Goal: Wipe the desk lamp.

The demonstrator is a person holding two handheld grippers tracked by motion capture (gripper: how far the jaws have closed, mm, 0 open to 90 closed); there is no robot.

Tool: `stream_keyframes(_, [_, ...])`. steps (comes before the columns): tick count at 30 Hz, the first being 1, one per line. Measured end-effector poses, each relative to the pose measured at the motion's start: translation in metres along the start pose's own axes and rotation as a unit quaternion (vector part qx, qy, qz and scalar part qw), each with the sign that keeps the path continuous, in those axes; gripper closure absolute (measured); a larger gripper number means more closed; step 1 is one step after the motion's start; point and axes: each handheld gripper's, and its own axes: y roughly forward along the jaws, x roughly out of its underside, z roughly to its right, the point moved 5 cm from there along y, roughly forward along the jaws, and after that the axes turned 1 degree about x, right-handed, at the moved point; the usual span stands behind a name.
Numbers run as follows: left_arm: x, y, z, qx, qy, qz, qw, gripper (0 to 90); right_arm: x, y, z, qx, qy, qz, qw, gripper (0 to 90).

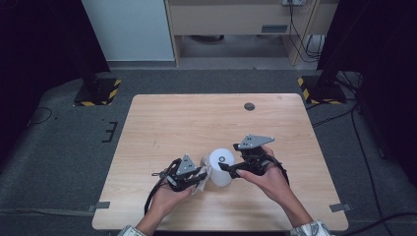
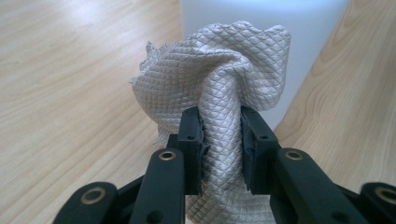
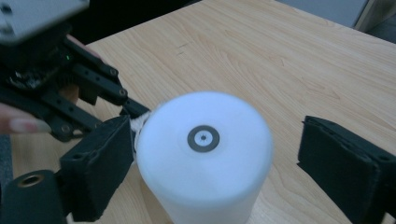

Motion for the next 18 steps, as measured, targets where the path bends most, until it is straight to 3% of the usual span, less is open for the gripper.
stream_keyframes(7, [-0.011,-0.007,0.006,0.001,0.0,0.025,0.9997,71.8,0.012,0.005,-0.003,-0.004,-0.014,-0.011,0.9998,6.7])
stream_keyframes(18, [0.006,0.016,0.012,0.018,0.018,-0.037,0.999,71.7,0.013,0.018,-0.004,-0.008,-0.026,-0.018,0.9995,6.7])
